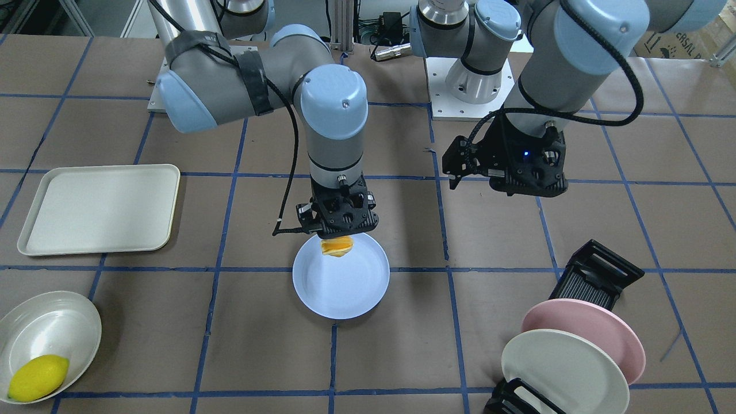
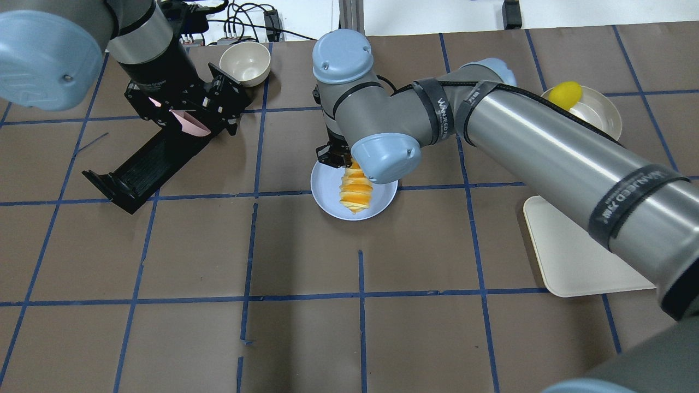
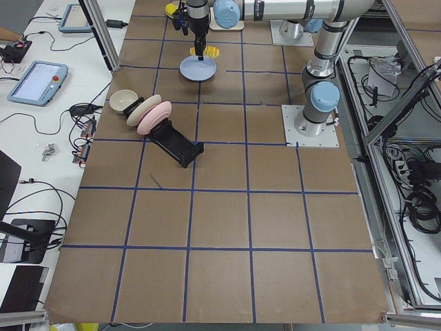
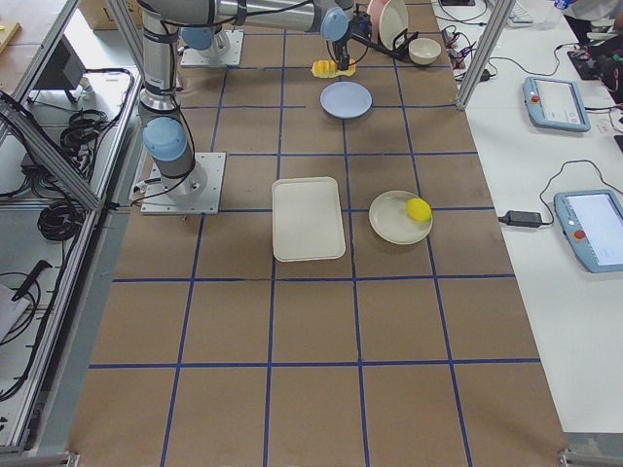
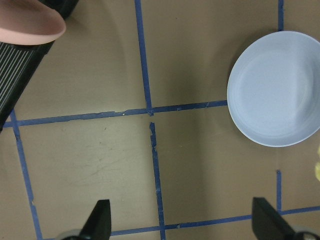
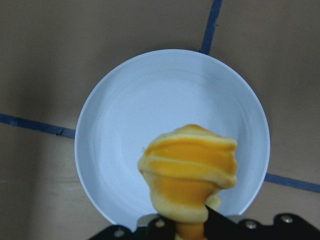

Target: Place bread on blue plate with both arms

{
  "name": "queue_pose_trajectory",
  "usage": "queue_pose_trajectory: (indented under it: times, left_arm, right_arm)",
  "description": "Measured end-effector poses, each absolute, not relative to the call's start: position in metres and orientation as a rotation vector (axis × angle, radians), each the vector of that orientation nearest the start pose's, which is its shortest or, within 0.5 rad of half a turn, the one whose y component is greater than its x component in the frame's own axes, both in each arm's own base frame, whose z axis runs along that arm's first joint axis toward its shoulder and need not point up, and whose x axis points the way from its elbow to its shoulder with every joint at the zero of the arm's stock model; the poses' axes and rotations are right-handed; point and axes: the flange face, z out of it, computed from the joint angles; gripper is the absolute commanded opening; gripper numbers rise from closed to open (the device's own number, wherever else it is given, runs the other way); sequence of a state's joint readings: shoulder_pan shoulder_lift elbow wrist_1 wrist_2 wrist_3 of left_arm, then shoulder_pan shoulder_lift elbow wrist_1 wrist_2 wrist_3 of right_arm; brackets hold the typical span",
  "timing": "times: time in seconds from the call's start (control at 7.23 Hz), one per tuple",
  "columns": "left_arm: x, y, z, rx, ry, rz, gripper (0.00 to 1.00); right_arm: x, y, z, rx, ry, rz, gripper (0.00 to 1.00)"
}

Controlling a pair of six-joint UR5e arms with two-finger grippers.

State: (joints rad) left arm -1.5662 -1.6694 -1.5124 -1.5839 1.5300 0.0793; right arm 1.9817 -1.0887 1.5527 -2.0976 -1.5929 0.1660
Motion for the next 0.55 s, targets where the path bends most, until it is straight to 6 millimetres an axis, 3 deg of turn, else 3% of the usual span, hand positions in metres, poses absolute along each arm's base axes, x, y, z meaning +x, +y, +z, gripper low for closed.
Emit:
queue_pose_trajectory:
  times: [0.41,0.55]
  left_arm:
    - [-0.122,-0.525,0.475,0.081,3.178,0.135,1.00]
    - [-0.121,-0.526,0.479,0.077,3.178,0.133,1.00]
  right_arm:
    - [0.385,-0.560,0.227,-0.406,3.120,-0.102,0.03]
    - [0.386,-0.562,0.217,-0.408,3.119,-0.110,0.10]
